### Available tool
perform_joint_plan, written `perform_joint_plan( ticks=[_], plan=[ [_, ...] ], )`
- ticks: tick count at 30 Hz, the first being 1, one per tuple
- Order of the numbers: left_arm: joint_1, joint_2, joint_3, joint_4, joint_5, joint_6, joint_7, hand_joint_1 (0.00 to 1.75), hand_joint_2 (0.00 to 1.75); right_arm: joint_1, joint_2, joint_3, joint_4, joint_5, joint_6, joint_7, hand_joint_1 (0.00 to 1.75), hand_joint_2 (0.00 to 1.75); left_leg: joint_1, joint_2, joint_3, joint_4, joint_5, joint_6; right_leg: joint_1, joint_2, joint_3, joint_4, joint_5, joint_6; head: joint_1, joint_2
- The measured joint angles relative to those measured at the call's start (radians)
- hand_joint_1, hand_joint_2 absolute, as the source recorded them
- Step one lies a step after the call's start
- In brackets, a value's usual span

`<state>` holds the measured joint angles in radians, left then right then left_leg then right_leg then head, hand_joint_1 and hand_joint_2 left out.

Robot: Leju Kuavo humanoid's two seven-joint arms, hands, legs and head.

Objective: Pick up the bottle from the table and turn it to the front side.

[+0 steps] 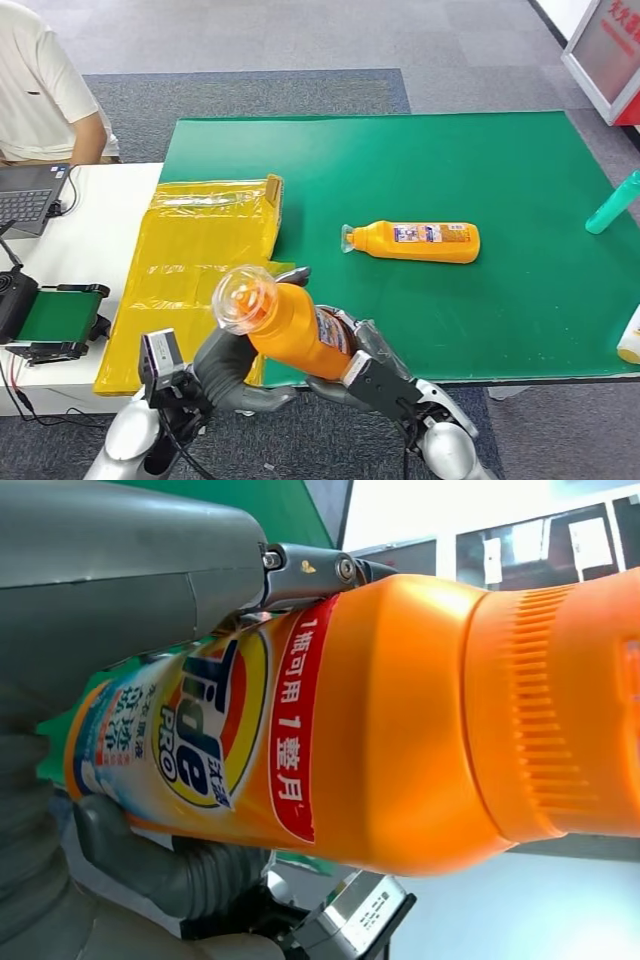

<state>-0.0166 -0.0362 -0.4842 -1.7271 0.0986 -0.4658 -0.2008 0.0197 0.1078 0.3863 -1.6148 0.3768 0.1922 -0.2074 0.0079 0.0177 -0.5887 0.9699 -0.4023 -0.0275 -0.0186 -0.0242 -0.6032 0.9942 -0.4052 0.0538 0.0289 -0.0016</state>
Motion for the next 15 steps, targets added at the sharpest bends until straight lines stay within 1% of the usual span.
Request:
perform_joint_plan(
  ticks=[4, 5, 8, 9, 15],
  plan=[
    [0.011, -0.009, -0.003, -0.001, -0.031, 0.031, -0.001, 0.0, 1.75, 0.005, 0.002, -0.009, -0.018, 0.014, -0.007, 0.0, 1.75, 1.75, 0.0, 0.0, 0.0, 0.0, 0.0, 0.0, 0.0, 0.0, 0.0, 0.0, 0.0, 0.0, 0.0, 0.0],
    [0.014, -0.012, -0.003, -0.002, -0.039, 0.038, -0.003, 0.03, 1.75, 0.006, 0.003, -0.012, -0.024, 0.019, -0.008, 0.0, 1.75, 1.75, 0.0, 0.0, 0.0, 0.0, 0.0, 0.0, 0.0, 0.0, 0.0, 0.0, 0.0, 0.0, 0.0, 0.0],
    [0.018, -0.023, -0.003, -0.005, -0.047, 0.051, -0.009, 1.34, 1.75, 0.009, 0.007, -0.022, -0.04, 0.03, -0.008, 0.003, 1.75, 1.75, 0.0, 0.0, 0.0, 0.0, 0.0, 0.0, 0.0, 0.0, 0.0, 0.0, 0.0, 0.0, 0.0, 0.0],
    [0.018, -0.028, -0.003, -0.006, -0.042, 0.052, -0.01, 1.75, 1.75, 0.009, 0.01, -0.024, -0.044, 0.032, -0.008, 0.004, 1.75, 1.75, 0.0, 0.0, 0.0, 0.0, 0.0, 0.0, 0.0, 0.0, 0.0, 0.0, 0.0, 0.0, 0.0, 0.0],
    [0.018, -0.042, 0.004, -0.007, -0.024, 0.052, -0.003, 1.75, 1.75, 0.02, 0.019, -0.033, -0.053, 0.036, -0.002, 0.003, 1.75, 1.75, 0.0, 0.0, 0.0, 0.0, 0.0, 0.0, 0.0, 0.0, 0.0, 0.0, 0.0, 0.0, 0.0, 0.0]
  ],
)
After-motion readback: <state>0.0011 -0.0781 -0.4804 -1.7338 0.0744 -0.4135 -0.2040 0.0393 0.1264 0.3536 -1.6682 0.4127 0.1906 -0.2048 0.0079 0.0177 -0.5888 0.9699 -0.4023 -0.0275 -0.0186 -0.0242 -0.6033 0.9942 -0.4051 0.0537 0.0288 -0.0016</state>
